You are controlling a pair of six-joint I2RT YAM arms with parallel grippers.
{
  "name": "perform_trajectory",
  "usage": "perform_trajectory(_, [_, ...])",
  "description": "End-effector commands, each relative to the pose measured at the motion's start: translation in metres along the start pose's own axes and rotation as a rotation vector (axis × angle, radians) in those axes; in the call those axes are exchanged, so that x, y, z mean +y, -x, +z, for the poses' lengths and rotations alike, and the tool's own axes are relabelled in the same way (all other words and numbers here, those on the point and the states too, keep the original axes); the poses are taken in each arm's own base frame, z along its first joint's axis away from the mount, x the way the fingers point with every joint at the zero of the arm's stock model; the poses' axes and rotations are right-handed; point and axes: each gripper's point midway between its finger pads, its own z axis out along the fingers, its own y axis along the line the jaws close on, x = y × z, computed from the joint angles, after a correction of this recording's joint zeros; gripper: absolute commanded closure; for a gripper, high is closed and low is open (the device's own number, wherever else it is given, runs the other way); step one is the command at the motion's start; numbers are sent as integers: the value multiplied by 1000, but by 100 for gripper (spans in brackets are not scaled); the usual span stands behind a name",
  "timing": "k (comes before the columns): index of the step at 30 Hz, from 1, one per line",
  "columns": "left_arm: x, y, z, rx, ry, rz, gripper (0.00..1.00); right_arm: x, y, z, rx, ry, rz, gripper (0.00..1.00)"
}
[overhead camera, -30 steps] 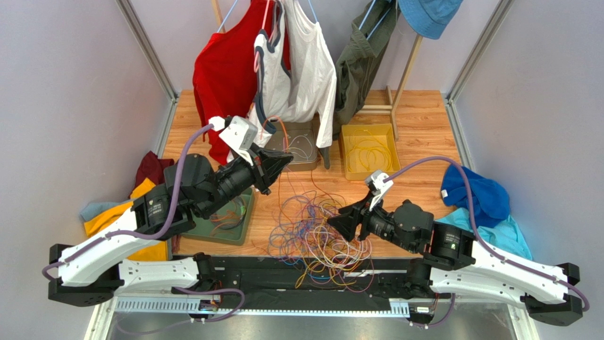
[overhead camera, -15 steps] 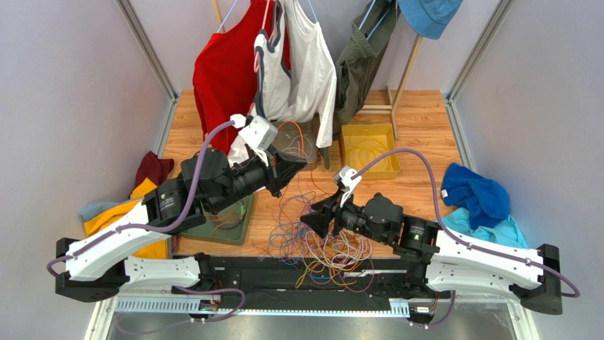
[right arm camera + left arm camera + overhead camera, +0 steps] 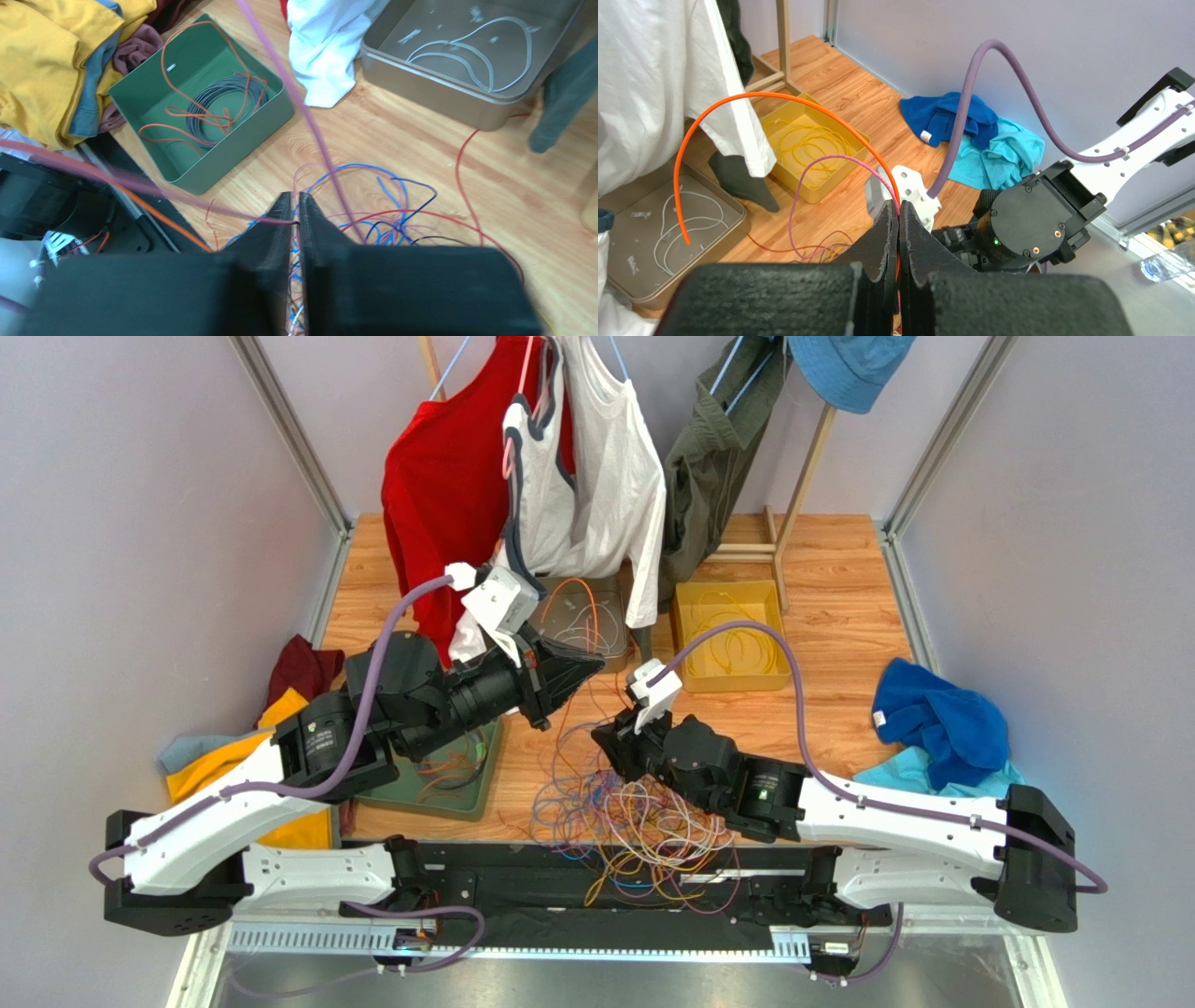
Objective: Untangle the cables
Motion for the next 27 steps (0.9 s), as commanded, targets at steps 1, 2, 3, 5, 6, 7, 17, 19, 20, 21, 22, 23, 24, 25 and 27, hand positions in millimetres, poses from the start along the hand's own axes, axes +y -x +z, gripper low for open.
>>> perform_trajectory(1, [-2,10,-10,-44,-18,-23,100,2,50,-7,-151,-18,50,100])
perform_trajectory(2, [-1,10,-11,-47,-13,-21,100,0,46,-9,-142,-21,50,100])
perform_trajectory(3, [1,9,-10,-44,-6,-18,100,1,52,-15,-155,-9,69,100])
perform_trajectory(5, [7,4,-11,-40,27,-15,100,4,54,-27,-141,24,70,100])
perform_trajectory(6, [11,0,-10,-33,46,-12,100,7,78,-43,-189,51,90,100])
perform_trajectory(7, [18,-8,-9,-20,74,-7,100,8,86,-52,-197,61,89,100])
perform_trajectory(17, [65,-82,-5,52,292,-63,1,-1,213,-153,-308,50,7,100])
perform_trajectory(19, [71,-92,-8,56,320,-83,1,-1,239,-166,-345,41,4,100])
perform_trajectory(20, [75,-94,-10,51,340,-86,1,-1,243,-170,-344,40,-18,100])
perform_trajectory(21, [78,-95,-13,44,349,-91,1,1,248,-168,-342,40,-29,100])
perform_trajectory(22, [82,-104,-14,53,364,-97,1,3,257,-172,-355,46,-33,100])
perform_trajectory(23, [86,-108,-16,49,383,-101,1,5,273,-183,-388,59,-30,100])
perform_trajectory(24, [87,-108,-20,38,381,-109,1,8,280,-185,-396,66,-36,100])
perform_trajectory(25, [91,-121,-20,55,389,-107,1,11,287,-187,-407,78,-37,100])
perform_trajectory(27, [91,-124,-21,33,383,-127,1,17,306,-197,-444,105,-43,100])
